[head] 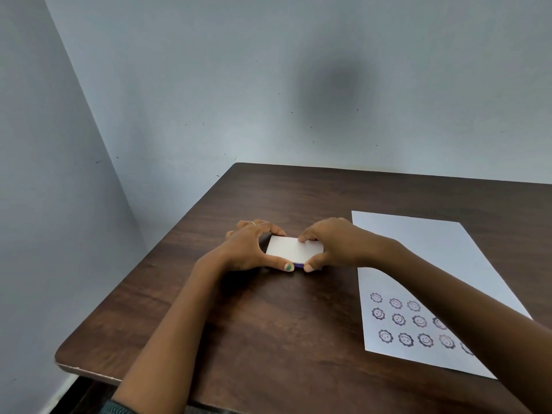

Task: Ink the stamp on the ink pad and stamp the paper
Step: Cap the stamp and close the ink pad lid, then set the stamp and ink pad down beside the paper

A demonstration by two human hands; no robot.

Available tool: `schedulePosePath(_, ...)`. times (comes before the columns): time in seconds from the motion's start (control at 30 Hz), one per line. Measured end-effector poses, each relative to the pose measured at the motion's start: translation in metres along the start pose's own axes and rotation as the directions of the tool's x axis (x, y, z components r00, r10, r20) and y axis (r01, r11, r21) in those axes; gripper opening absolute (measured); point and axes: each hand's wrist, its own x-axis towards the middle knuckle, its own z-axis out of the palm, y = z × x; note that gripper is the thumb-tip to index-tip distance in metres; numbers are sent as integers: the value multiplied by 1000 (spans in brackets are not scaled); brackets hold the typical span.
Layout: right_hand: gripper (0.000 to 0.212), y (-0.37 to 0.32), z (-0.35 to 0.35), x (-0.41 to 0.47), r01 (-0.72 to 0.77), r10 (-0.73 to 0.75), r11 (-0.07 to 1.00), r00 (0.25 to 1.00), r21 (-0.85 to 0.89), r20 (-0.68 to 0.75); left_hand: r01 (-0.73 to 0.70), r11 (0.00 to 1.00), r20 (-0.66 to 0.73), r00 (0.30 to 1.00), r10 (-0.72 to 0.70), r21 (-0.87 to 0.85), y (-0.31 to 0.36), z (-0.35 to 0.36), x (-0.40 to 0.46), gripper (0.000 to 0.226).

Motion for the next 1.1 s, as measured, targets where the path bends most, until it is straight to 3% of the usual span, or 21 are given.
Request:
schedulePosePath(0.23,56,-2,10,-3,-15,11,996,999,-88,-41,27,1000,-13,1000,-27,-4,-2,2,1,62)
schedulePosePath(0.4,54,-4,17,-10,-15,-6,984,993,-180,-114,27,999,14,1000,-28,30,1,3,1,89)
schedulePosePath(0.5,59,-1,17,-16,-10,-20,987,982,-161,-189,6,1000,4,1000,-6,21,4,4,1,93)
schedulePosePath(0.63,52,6,10,-30,-41,12,996,946,-81,-324,-19,999,-49,999,17,-35,12,7,-1,89)
schedulePosePath(0.73,43,14,9,-41,-70,67,998,909,6,-411,-82,996,-117,990,78,-29,21,15,-1,73)
schedulePosePath(0.83,33,21,13,-52,-88,134,990,841,112,-524,-160,987,-206,966,155,-8,31,25,-3,55)
schedulePosePath(0.93,23,28,24,-60,-110,235,966,748,233,-620,-202,976,-233,948,217,85,42,35,-4,53)
schedulePosePath(1.1,28,30,42,-64,-148,358,918,705,367,-612,-226,953,-216,939,268,201,48,44,-6,51)
